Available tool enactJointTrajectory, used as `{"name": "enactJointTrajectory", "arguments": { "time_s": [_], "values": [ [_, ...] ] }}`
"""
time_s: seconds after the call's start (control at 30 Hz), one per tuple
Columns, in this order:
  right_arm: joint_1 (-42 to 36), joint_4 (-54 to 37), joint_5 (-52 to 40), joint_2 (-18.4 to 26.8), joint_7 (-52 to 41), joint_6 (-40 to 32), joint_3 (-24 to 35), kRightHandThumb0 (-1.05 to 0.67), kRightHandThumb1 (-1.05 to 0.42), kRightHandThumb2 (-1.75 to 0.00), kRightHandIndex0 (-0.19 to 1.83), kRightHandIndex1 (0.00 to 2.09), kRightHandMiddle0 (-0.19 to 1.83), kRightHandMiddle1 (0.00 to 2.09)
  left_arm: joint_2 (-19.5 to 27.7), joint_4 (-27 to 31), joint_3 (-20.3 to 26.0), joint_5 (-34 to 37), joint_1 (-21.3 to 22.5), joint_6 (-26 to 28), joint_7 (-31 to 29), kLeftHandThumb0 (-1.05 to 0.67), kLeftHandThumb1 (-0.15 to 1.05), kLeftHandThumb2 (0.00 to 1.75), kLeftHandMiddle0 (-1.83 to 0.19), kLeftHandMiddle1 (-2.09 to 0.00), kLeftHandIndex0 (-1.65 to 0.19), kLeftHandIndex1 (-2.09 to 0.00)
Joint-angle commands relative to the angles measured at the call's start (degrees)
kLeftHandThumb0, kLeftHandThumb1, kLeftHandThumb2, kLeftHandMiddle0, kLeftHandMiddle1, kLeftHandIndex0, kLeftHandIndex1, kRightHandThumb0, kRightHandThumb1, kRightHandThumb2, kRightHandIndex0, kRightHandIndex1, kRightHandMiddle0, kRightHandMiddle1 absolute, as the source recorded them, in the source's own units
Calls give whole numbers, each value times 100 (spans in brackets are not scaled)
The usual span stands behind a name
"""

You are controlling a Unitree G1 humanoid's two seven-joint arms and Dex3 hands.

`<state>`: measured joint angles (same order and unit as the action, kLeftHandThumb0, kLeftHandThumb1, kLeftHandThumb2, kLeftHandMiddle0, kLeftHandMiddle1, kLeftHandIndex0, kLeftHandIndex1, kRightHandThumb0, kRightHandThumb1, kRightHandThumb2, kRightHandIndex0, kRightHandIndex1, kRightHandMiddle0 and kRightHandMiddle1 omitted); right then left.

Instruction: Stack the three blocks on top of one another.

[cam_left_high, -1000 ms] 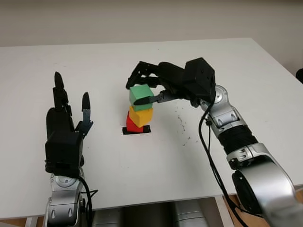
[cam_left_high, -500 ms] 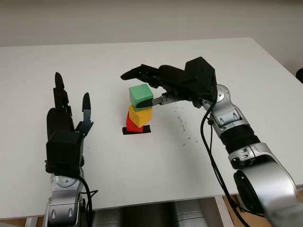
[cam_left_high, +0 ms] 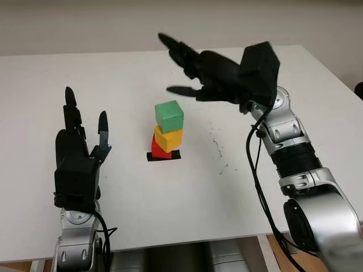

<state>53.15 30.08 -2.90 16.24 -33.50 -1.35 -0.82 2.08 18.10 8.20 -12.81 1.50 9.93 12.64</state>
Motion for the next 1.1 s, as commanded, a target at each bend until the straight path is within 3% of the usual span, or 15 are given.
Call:
{"name": "enactJointTrajectory", "arguments": {
  "time_s": [0.0, 0.4, 1.07],
  "values": [
    [-93, -79, -166, 22, 173, -72, 240, -89, -105, -72, -19, 0, -19, 0, 58, -32, 33, 15, 76, -68, -10, -62, 105, 54, 4, -6, 5, -5],
    [-827, 198, -538, -76, 1011, -78, 782, -88, -105, -82, -19, 0, -19, 0, 260, -173, 183, 128, 111, -205, -91, -63, 105, 58, 5, -5, 6, -5],
    [-1799, -188, -518, -581, 1376, -175, 546, -86, -105, -84, -19, 0, -19, 0, 465, -531, 337, 521, 412, -462, -263, -71, 105, 69, 6, -5, 5, -5]
  ]
}}
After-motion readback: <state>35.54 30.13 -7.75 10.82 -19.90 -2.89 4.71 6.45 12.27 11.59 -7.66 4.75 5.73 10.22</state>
